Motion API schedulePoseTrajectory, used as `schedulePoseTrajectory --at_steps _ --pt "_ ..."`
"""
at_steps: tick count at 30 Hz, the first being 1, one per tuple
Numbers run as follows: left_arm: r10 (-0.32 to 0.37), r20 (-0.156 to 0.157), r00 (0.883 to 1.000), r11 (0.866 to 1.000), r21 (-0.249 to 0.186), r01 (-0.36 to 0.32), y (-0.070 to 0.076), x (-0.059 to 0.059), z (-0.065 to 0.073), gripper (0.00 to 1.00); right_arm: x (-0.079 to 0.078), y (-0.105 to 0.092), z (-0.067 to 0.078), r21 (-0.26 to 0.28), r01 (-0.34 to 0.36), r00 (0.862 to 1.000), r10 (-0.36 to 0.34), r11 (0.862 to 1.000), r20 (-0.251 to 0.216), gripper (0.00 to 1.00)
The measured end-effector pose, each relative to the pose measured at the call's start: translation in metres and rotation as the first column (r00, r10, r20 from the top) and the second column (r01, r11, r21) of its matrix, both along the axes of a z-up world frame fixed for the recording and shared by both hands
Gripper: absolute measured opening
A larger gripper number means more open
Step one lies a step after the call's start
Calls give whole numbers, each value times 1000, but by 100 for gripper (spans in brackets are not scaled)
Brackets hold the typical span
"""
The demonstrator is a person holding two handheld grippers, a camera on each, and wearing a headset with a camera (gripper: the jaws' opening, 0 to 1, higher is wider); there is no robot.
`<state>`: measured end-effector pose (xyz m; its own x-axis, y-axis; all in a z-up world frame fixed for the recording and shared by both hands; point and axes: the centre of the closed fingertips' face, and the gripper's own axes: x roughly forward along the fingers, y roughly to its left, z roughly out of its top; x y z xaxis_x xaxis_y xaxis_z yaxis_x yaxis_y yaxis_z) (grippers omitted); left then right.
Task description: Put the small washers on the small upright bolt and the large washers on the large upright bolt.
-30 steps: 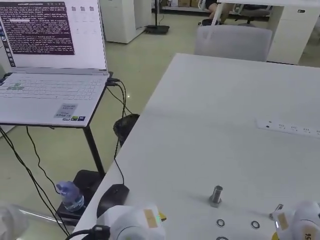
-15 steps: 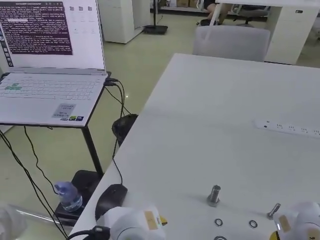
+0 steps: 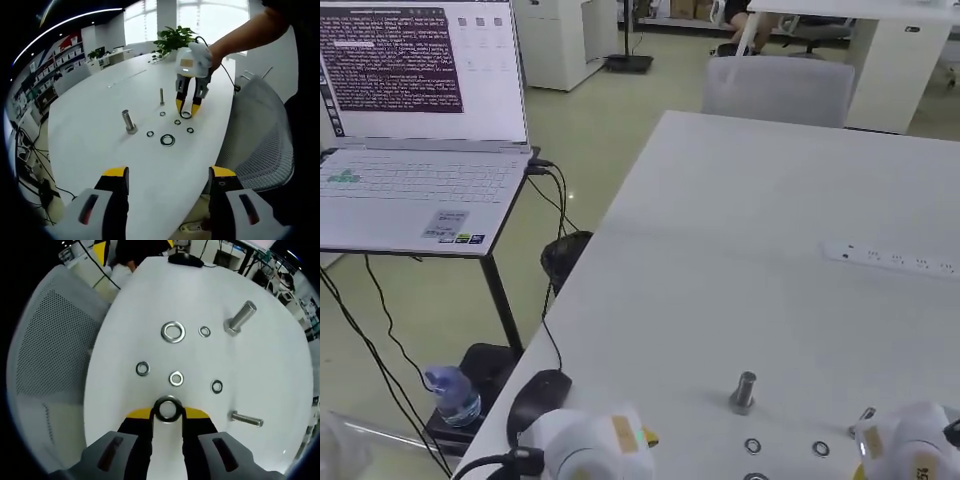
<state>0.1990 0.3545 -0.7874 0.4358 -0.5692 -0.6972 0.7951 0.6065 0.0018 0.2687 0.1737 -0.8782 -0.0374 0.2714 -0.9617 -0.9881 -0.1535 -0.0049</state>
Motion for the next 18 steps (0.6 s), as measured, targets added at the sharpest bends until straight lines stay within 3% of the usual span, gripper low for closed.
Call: schedulePoseTrajectory --at_steps 2,9,18 --pt "1 1 1000 1000 -1 -1 0 0 1 64 0 1 0 8 41 999 -41 999 -11 22" --pt "5 -4 1000 1000 -3 -5 1 -1 0 64 0 -2 2 -17 74 997 -74 997 -15 22" --pt "2 -1 1000 1000 -5 -2 3 -2 -1 64 4 -2 23 -24 136 990 -137 990 -40 22"
